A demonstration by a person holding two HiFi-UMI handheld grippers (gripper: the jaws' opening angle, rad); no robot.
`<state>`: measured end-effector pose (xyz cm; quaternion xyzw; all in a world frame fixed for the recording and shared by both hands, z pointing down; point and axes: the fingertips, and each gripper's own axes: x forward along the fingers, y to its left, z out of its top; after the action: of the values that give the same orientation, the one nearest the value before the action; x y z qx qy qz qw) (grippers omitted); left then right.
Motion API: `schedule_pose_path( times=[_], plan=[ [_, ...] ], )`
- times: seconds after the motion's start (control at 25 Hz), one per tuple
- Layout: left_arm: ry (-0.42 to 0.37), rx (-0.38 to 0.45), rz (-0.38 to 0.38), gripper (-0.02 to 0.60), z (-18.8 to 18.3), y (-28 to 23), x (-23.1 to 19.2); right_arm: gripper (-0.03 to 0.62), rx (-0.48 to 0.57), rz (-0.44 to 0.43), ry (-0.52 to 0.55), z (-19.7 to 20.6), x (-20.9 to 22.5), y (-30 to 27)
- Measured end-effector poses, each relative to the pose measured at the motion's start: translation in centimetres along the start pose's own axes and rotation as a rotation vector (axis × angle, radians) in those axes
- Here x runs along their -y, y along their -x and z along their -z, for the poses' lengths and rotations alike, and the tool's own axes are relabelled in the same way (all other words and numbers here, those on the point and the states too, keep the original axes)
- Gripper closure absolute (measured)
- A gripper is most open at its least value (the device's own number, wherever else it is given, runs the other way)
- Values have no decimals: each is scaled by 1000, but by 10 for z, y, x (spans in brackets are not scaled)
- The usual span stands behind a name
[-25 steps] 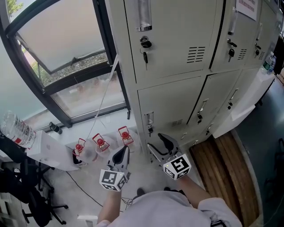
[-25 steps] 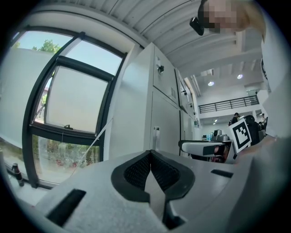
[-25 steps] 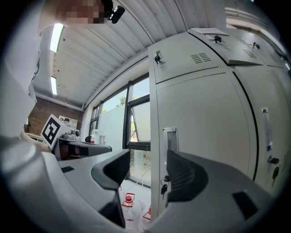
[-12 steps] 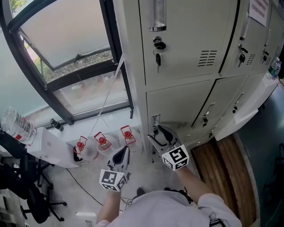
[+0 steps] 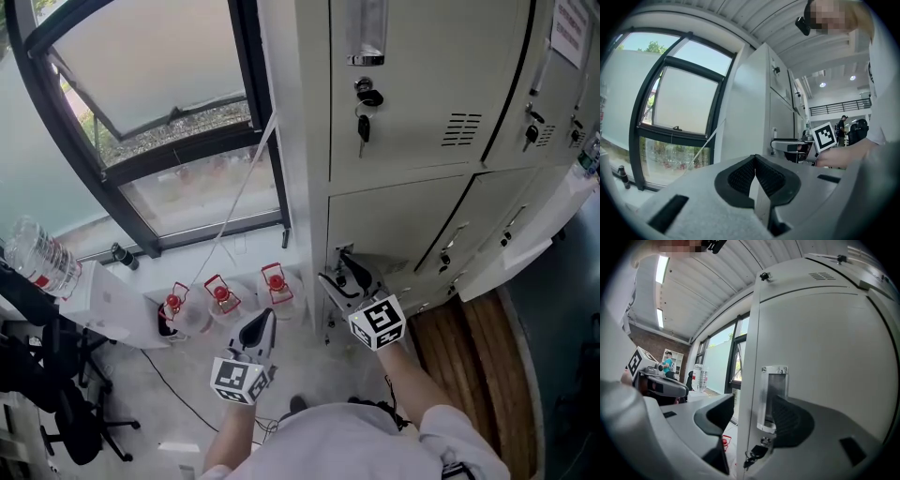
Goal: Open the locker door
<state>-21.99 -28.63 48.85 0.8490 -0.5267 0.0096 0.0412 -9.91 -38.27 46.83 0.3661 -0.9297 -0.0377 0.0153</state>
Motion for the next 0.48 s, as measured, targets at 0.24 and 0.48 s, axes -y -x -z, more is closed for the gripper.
schedule_pose_path(
  times=[0.24, 0.48],
  plan=[
    [6, -4, -3, 574, 2, 4, -7, 373, -1, -9, 3, -1, -7, -8],
    [12, -6, -1, 574, 4, 4, -10, 373, -2, -14, -14, -1, -9, -6]
  ],
)
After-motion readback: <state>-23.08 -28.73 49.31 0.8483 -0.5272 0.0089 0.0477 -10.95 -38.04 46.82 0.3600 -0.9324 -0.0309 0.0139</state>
